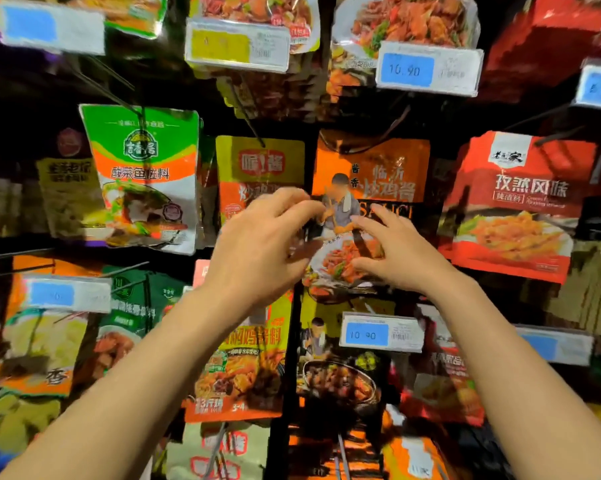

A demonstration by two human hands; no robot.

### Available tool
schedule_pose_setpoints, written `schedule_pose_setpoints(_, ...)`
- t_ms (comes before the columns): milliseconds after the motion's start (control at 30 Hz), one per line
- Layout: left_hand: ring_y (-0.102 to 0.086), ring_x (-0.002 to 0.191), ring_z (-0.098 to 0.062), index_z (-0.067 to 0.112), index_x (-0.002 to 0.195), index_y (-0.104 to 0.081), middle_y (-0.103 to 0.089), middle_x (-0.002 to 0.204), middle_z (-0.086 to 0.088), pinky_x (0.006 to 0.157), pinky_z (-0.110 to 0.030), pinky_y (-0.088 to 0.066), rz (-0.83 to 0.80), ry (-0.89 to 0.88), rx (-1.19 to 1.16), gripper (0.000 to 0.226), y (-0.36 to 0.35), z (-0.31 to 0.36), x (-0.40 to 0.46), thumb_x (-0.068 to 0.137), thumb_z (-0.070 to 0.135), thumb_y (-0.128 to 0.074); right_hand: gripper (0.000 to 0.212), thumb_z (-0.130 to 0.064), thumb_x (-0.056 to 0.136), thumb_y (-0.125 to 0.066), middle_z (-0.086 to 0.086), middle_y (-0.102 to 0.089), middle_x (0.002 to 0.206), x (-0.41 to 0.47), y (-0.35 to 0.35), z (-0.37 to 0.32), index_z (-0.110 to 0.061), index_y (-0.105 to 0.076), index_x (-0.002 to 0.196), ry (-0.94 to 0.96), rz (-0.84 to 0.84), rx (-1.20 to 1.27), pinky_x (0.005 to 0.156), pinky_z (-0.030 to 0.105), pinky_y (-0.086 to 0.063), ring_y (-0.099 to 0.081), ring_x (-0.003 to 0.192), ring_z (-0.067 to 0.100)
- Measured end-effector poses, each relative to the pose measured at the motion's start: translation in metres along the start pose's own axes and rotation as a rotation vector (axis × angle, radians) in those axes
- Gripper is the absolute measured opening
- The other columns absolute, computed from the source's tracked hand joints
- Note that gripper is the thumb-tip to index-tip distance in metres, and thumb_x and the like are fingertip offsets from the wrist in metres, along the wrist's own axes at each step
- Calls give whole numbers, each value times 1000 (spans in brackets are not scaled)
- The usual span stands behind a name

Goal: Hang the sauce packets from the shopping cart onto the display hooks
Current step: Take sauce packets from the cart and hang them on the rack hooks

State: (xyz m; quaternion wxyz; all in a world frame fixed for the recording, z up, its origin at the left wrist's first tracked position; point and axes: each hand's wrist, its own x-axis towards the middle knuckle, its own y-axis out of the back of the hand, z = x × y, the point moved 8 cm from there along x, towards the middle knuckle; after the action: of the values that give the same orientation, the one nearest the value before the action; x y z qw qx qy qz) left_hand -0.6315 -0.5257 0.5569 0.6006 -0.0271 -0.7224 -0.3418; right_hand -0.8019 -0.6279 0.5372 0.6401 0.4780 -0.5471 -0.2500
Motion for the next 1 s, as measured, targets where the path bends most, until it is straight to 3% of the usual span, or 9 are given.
schedule_pose_setpoints(133, -63, 91, -17, 23, 106, -65, -66, 102, 5, 72, -34, -54, 57, 98, -84, 32, 41, -43, -32, 85, 43, -50, 57, -46, 87, -58, -6, -35, 147, -22, 20, -76, -30, -39, 139, 141, 74, 101, 107, 37, -34, -35, 134, 16)
schedule_pose_setpoints(233, -64, 80, -15, 23, 98, -66, -68, 90, 6, 65, -35, -53, 70, 211, -64, 29, 74, -96, -76, 84, 44, -50, 51, -46, 87, -58, -7, -49, 138, -37, 15, -158, -28, -48, 134, 284, 58, 119, 100, 28, -36, -45, 125, 12)
schedule_pose_setpoints(367, -66, 76, -13, 25, 94, -68, -70, 85, 8, 67, -28, -50, 12, 402, -38, 39, 128, -182, -166, 79, 52, -45, 40, -41, 86, -62, -5, -65, 117, -49, -24, -285, -27, -58, 123, 430, -34, 329, 92, 34, -47, -60, 103, 10)
schedule_pose_setpoints(533, -69, 82, -17, 31, 91, -68, -72, 85, 9, 69, -39, -54, -111, 693, 99, 42, 214, -296, -311, 74, 59, -41, 33, -41, 83, -66, -6, -70, 105, -61, -112, -453, -27, -66, 113, 553, -196, 485, 83, 34, -49, -64, 93, 14)
schedule_pose_setpoints(600, -68, 84, -15, 33, 91, -68, -72, 86, 12, 72, -35, -54, -138, 819, 127, 38, 249, -328, -370, 75, 58, -44, 33, -43, 84, -64, -9, -68, 107, -70, -146, -513, -28, -65, 113, 589, -286, 529, 80, 26, -46, -62, 95, 9)
schedule_pose_setpoints(667, -67, 85, -14, 31, 94, -69, -72, 89, 11, 72, -23, -50, -170, 951, 147, 24, 278, -347, -428, 83, 47, -55, 29, -39, 86, -64, -13, -67, 97, -82, -179, -566, -26, -65, 112, 607, -401, 617, 72, 18, -43, -61, 83, -2)
schedule_pose_setpoints(867, -64, 94, -26, 27, 100, -69, -71, 99, 0, 71, -33, -45, -246, 1335, 427, 15, 362, -359, -609, 92, 25, -57, 27, -30, 84, -68, -10, -68, 88, -148, -273, -712, -20, -67, 109, 730, -697, 753, 72, 10, -42, -59, 78, -4)
schedule_pose_setpoints(933, -64, 94, -27, 27, 101, -68, -70, 101, -2, 72, -35, -45, -218, 1459, 493, 16, 395, -344, -661, 91, 20, -58, 29, -31, 84, -67, -7, -69, 93, -174, -302, -751, -21, -65, 111, 761, -816, 779, 79, 17, -46, -62, 84, 2)
schedule_pose_setpoints(1000, -64, 87, -23, 28, 102, -66, -69, 104, 0, 69, -35, -47, -138, 1464, 548, 22, 425, -324, -698, 87, 13, -61, 31, -30, 85, -67, -6, -66, 101, -200, -327, -786, -21, -63, 114, 801, -911, 801, 85, 25, -47, -62, 94, 11)
